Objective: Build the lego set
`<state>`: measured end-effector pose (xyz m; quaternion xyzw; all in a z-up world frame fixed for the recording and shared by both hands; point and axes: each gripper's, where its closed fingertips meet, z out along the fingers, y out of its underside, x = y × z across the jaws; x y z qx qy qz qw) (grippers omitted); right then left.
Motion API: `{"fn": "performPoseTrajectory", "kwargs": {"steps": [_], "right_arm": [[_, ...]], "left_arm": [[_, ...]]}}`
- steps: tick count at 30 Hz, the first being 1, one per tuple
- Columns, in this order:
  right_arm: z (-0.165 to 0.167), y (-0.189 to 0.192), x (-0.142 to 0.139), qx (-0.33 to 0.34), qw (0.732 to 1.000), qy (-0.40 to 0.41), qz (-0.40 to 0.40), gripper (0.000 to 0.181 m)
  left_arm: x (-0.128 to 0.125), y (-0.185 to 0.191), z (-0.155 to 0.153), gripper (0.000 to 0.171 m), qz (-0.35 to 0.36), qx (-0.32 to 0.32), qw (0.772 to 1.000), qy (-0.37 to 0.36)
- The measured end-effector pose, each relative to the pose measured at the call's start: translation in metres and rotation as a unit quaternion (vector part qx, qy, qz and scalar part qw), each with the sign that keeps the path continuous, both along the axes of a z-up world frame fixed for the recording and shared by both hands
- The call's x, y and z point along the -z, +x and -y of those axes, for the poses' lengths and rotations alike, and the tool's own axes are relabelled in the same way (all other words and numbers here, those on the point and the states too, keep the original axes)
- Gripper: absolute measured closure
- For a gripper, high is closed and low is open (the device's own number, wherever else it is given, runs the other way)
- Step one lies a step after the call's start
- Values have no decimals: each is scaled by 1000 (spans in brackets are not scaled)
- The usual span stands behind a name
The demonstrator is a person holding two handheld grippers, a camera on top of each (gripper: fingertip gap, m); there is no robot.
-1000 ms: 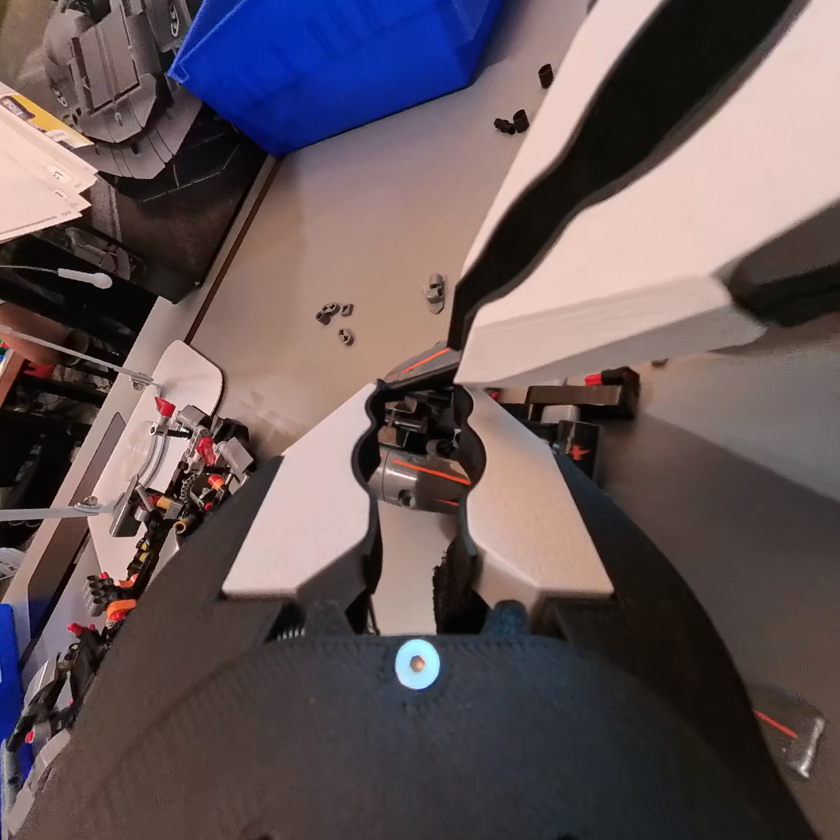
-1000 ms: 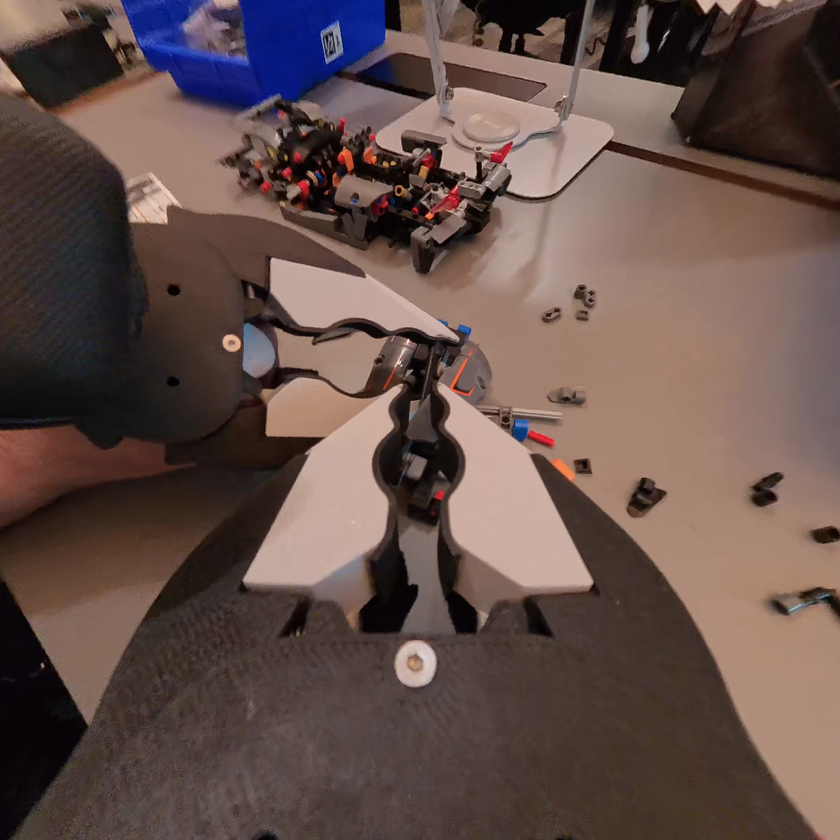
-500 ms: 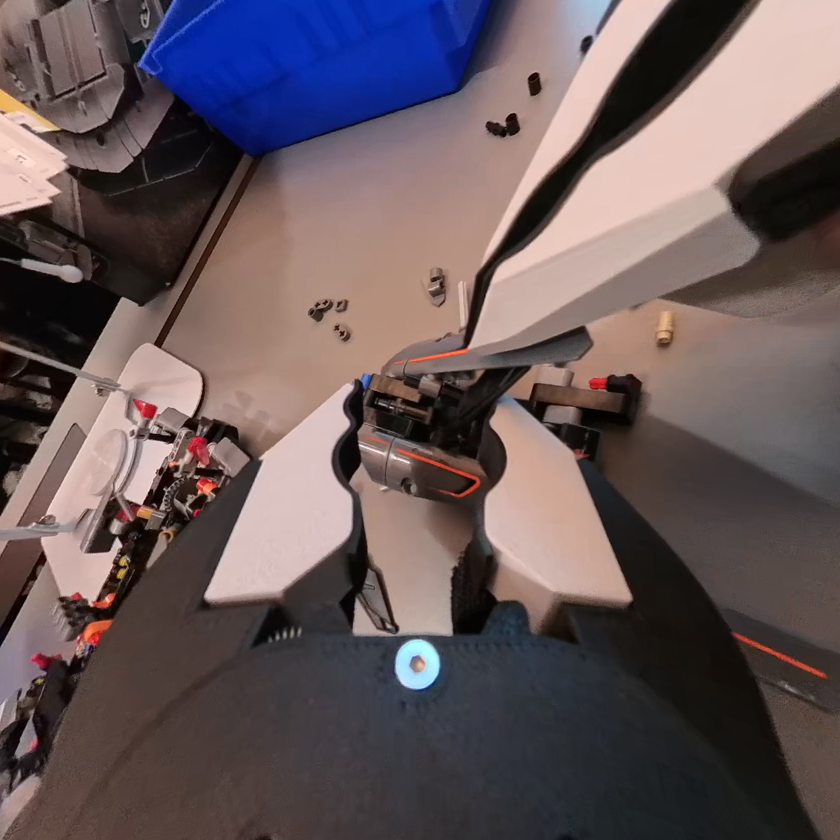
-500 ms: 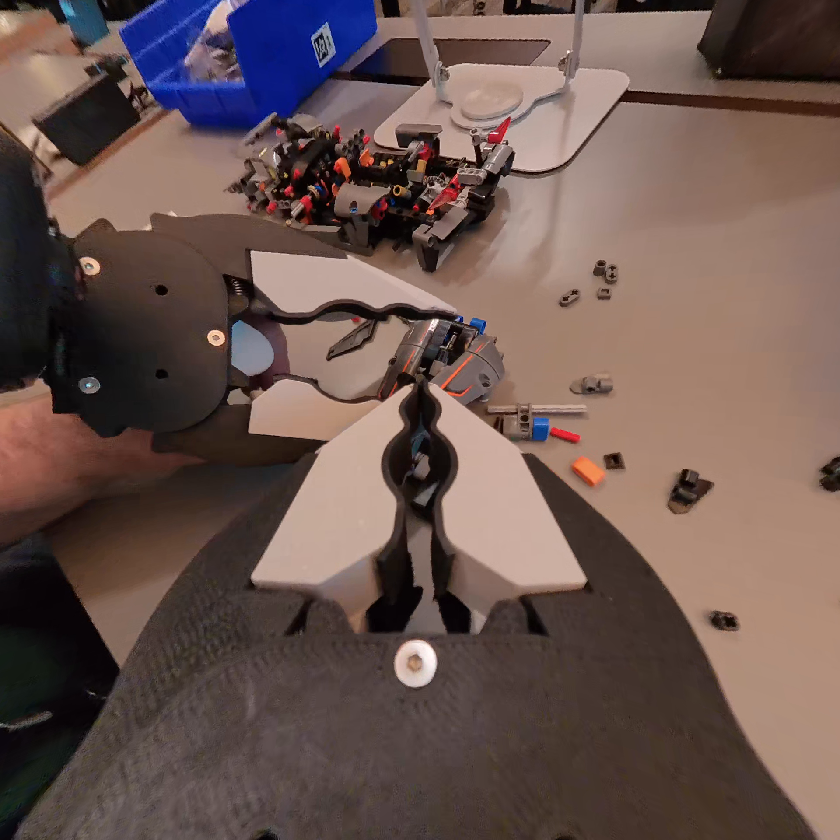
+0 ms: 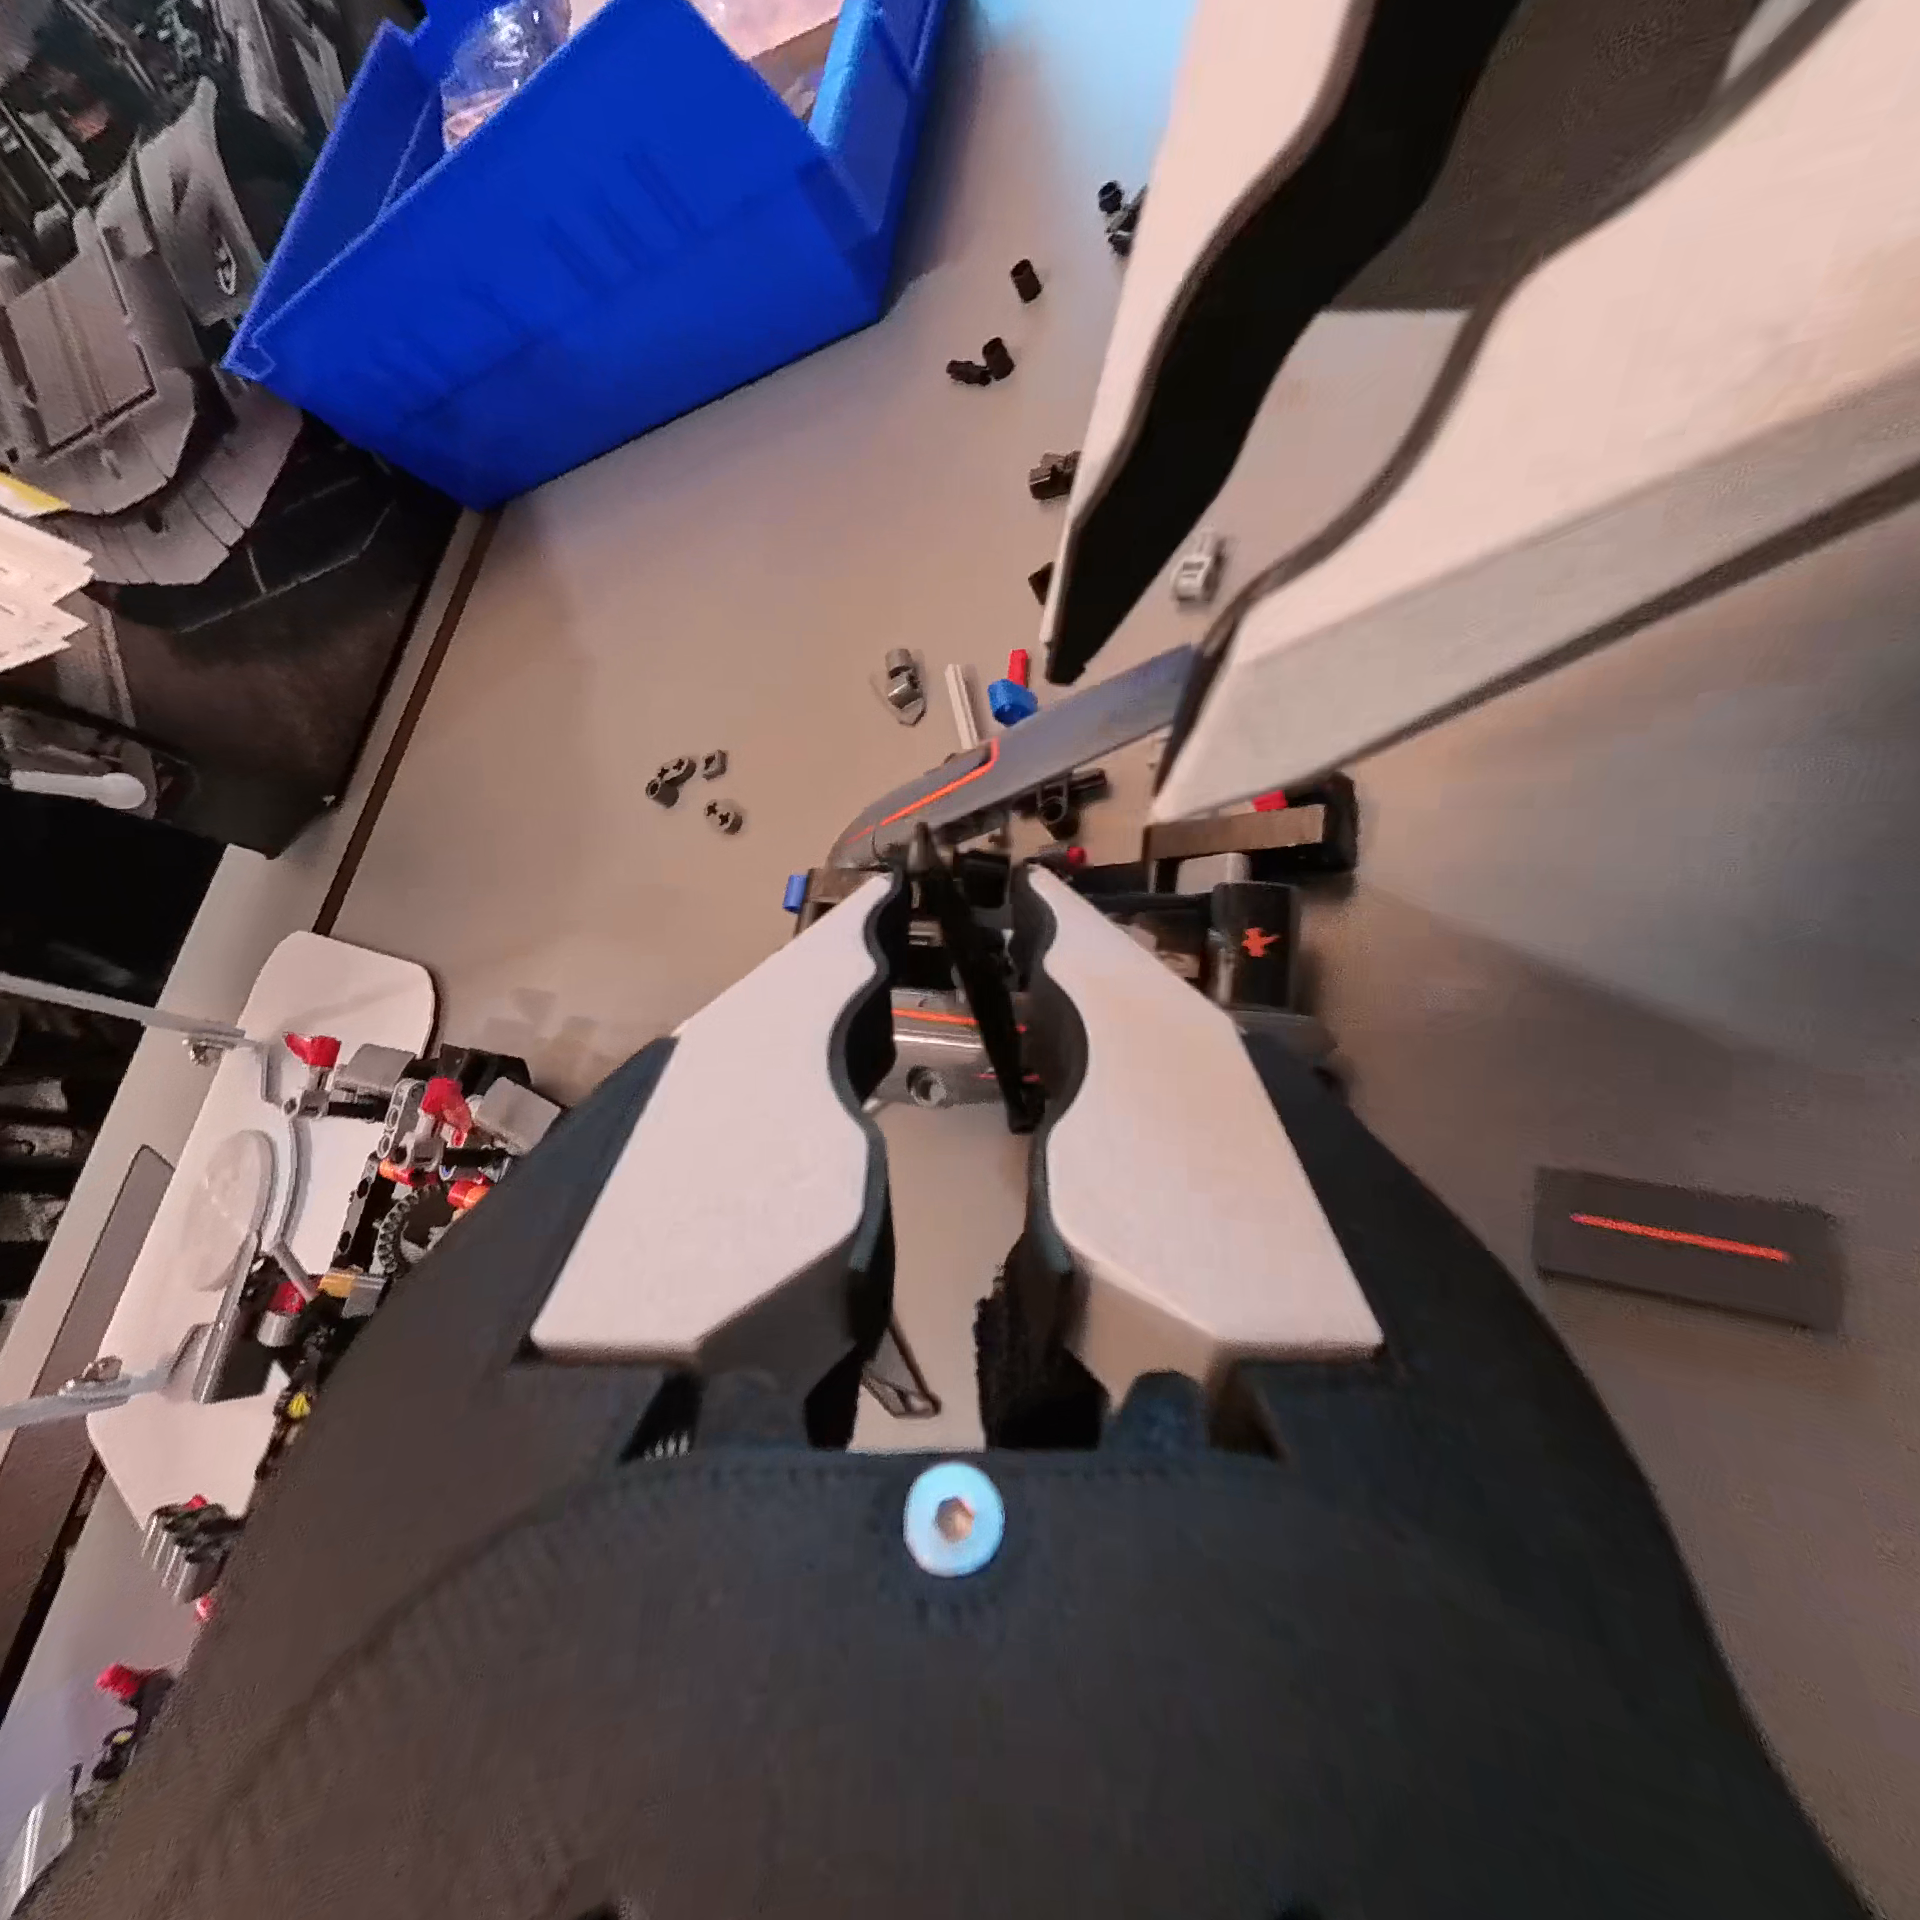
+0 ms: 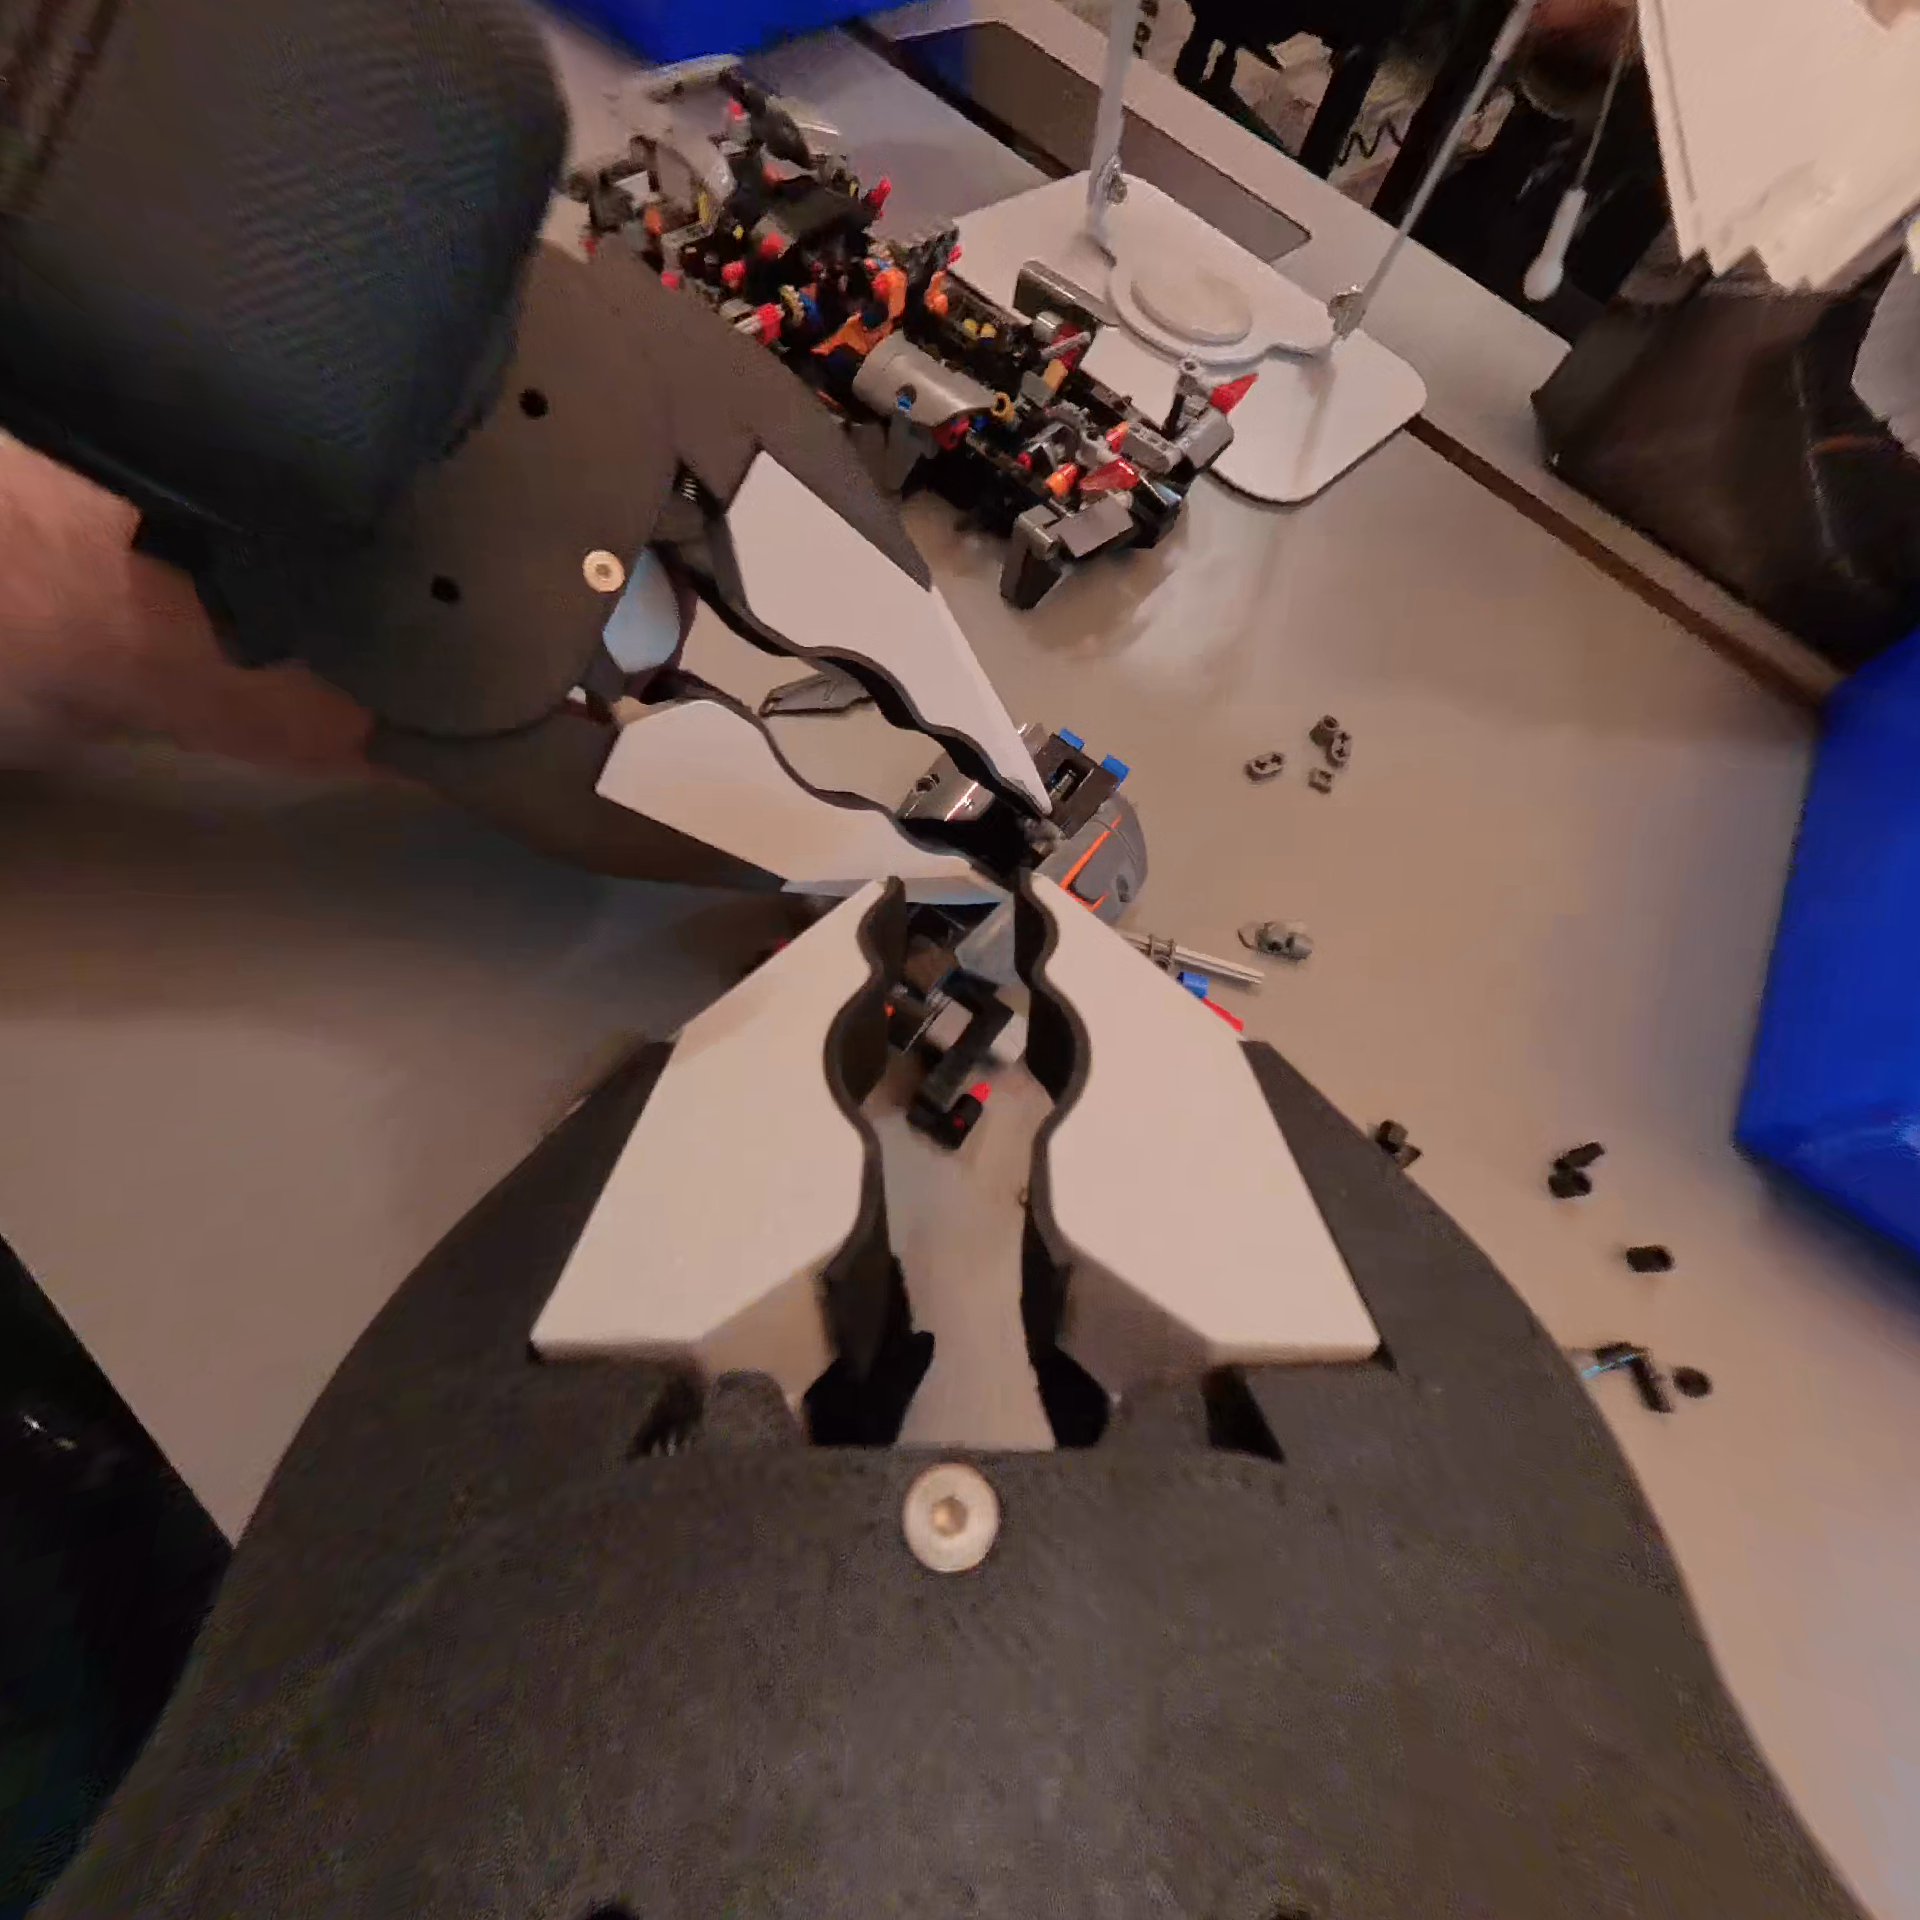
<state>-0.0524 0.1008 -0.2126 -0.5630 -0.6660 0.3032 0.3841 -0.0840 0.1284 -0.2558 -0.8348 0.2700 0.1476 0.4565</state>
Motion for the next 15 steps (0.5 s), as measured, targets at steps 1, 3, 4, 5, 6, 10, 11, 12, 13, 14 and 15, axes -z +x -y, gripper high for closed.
{"fn": "performPoseTrajectory", "kwargs": {"steps": [1, 3, 4, 5, 6, 10, 11, 12, 13, 14, 15], "right_arm": [[4, 0, -2, -8, 1000, 14, 3, 161], [6, 0, -4, -15, 999, 40, 10, 161], [4, 1, -5, -12, 999, 46, 15, 161], [1, 2, -5, -7, 999, 46, 18, 163], [-2, 4, -6, 1, 999, 41, 19, 163], [-2, 11, -4, 12, 1000, 21, 18, 166], [-1, 12, -1, 10, 999, 25, 22, 168], [1, 12, 1, 6, 999, 29, 25, 168], [4, 11, 2, 2, 999, 32, 26, 168], [8, 10, 1, -4, 999, 31, 24, 168], [12, 8, 1, -10, 999, 27, 25, 167]], "left_arm": [[0, 1, 2, 156, 3, 4, 1000, 0], [1, -1, 7, 158, 1, 7, 1000, -5], [1, -1, 11, 158, -2, 13, 1000, -7], [1, 0, 15, 154, 1, 23, 1000, -8], [2, -1, 18, 152, 8, 21, 1000, -12], [4, -7, 32, 162, 15, 20, 999, -25], [7, -4, 35, 163, 19, 30, 999, -34], [10, -6, 35, 164, 6, 30, 999, -38], [15, -8, 35, 171, -13, 30, 999, -43], [17, -8, 34, 171, -20, 31, 998, -43], [17, -7, 34, 171, -18, 34, 998, -41]]}}
